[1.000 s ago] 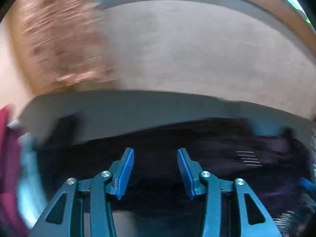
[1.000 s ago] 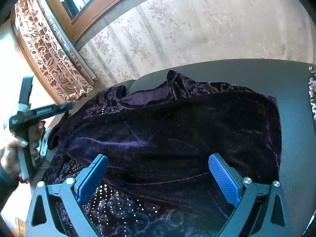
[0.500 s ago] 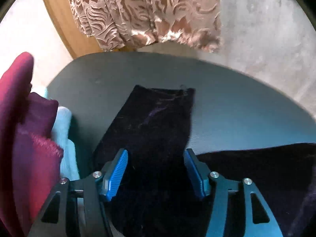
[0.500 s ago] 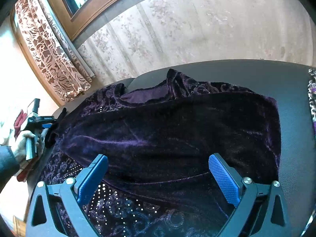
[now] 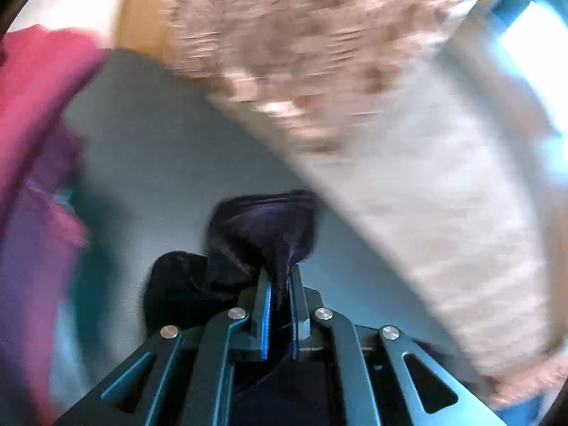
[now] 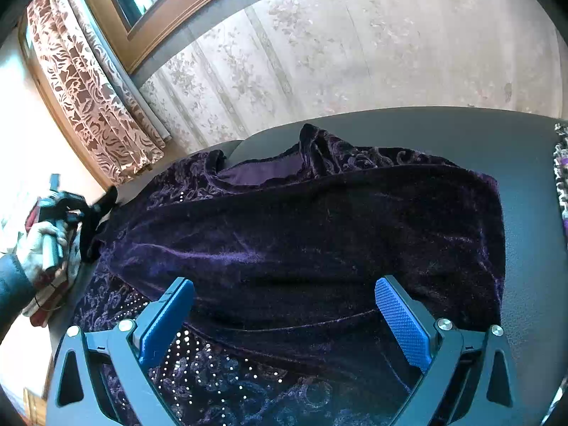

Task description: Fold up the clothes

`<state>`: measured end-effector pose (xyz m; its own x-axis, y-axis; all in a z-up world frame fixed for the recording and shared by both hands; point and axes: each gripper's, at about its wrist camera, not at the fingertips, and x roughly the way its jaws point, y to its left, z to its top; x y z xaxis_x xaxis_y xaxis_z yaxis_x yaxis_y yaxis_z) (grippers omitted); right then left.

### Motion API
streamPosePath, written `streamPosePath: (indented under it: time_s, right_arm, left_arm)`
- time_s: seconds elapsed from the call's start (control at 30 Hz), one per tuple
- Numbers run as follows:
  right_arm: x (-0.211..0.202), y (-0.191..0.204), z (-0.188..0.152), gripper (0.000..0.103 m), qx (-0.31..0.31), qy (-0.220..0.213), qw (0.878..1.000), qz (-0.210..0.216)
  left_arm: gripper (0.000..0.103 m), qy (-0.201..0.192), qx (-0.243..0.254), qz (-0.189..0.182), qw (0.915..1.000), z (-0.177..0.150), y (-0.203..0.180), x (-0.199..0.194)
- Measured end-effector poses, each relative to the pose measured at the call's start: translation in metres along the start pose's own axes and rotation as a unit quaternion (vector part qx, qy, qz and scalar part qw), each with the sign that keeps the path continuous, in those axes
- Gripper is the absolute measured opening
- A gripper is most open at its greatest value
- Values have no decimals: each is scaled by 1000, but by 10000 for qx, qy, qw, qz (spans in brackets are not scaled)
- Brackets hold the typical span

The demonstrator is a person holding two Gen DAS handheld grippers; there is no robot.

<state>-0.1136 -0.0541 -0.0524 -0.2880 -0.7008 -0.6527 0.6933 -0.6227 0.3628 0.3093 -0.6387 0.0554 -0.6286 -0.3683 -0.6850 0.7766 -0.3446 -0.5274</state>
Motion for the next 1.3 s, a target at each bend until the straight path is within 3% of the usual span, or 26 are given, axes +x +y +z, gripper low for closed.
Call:
streamPosePath:
  time_s: [0.1, 0.2, 0.33, 0.43, 0.5, 0.6, 0.77, 0.83, 0.9, 0.97, 1.1, 1.2, 1.3]
  right_arm:
    - [0, 1, 0, 103, -19, 13, 10000, -34]
    - [1, 2, 0, 103, -38, 29, 10000, -65]
    - [2, 3, 1, 103, -66, 57, 9999, -102]
    - [1, 2, 1, 103, -43, 69, 9999, -77]
    - [1, 0, 2, 103, 2, 60, 10000, -19]
    - [-1, -2, 2, 103, 54, 55, 10000, 52]
    - [0, 5, 7, 102, -28, 291, 9994, -163]
    - [-7, 15, 12, 94, -48, 296, 9988, -376]
    - [-22, 28, 21, 88, 34, 5, 9999, -129]
    - [-26, 43, 29, 88, 207, -65, 9991, 354]
    - [4, 70, 37, 88, 541, 339, 9935, 942]
    - [39, 87, 42, 88, 729, 788, 9899, 930]
    - [69, 98, 42, 88, 863, 1133, 9877, 649]
  left_arm:
    - [7, 25, 440, -1054, 9934, -24, -53, -24]
    - [7, 243, 917, -1921, 9768, -61, -108, -37]
    - [7, 757, 1730, -2130, 9586, -133, -164, -24]
    - [12, 1222, 2090, -1916, 9511, -184, -183, 6]
    - [22, 1437, 2298, -1733, 9468, -211, -187, 19]
    - [30, 1530, 2053, -1690, 9518, -236, -176, 10]
    - [37, 1146, 1391, -1829, 9665, -232, -123, -18]
    - [37, 1073, 1246, -1732, 9711, -234, -100, -26]
    - [37, 1073, 1160, -1617, 9741, -237, -82, -27]
    - [37, 1046, 1106, -1595, 9754, -237, -70, -26]
    - [37, 992, 1011, -1654, 9760, -236, -51, -23]
    - [37, 949, 954, -1817, 9741, -238, -44, -22]
    - [37, 907, 897, -1978, 9719, -239, -37, -21]
